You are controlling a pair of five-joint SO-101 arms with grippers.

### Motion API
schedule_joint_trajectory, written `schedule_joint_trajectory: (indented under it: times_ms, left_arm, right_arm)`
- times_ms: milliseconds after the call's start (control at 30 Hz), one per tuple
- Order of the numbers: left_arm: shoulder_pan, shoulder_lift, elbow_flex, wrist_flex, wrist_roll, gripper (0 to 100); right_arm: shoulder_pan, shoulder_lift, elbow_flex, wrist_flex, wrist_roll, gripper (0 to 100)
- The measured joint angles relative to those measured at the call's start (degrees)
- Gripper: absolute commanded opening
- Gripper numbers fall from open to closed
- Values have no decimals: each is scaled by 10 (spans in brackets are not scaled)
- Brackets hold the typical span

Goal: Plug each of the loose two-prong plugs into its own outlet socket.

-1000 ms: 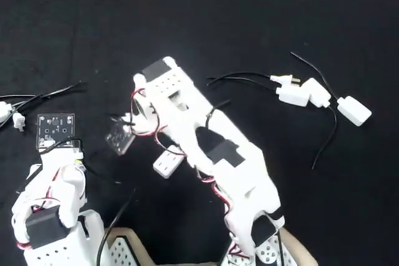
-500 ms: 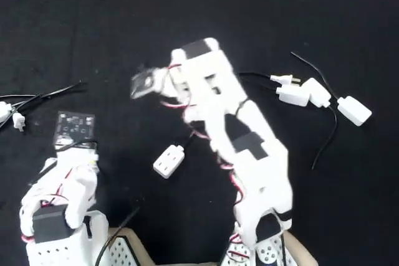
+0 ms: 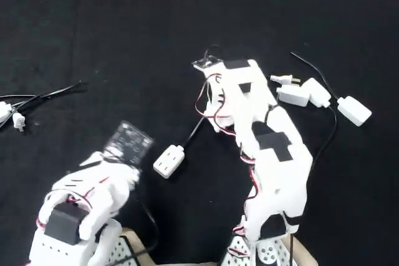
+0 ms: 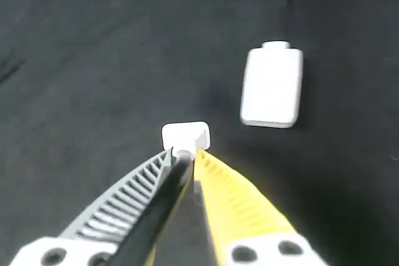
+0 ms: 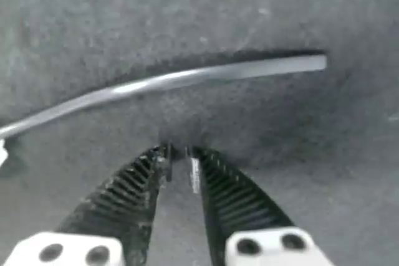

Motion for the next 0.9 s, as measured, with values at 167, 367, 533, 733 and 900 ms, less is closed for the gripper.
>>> schedule_joint_trajectory:
  times_ms: [167, 367, 533, 733, 900]
  left_arm:
    - [88, 1, -11, 0, 23, 27]
    - [167, 31, -31, 1, 47, 27]
    - [195, 122, -72, 1, 48, 27]
    - [198, 189, -132, 1, 49, 27]
    - [199, 196, -158, 0, 34, 27]
  right_arm:
    - [0, -6, 11, -18, -15, 70]
    - [0, -6, 13, -24, -15, 70]
    - [0, -6, 13, -24, -15, 70]
    - [0, -6, 13, -24, -15, 70]
    - [0, -6, 13, -25, -15, 70]
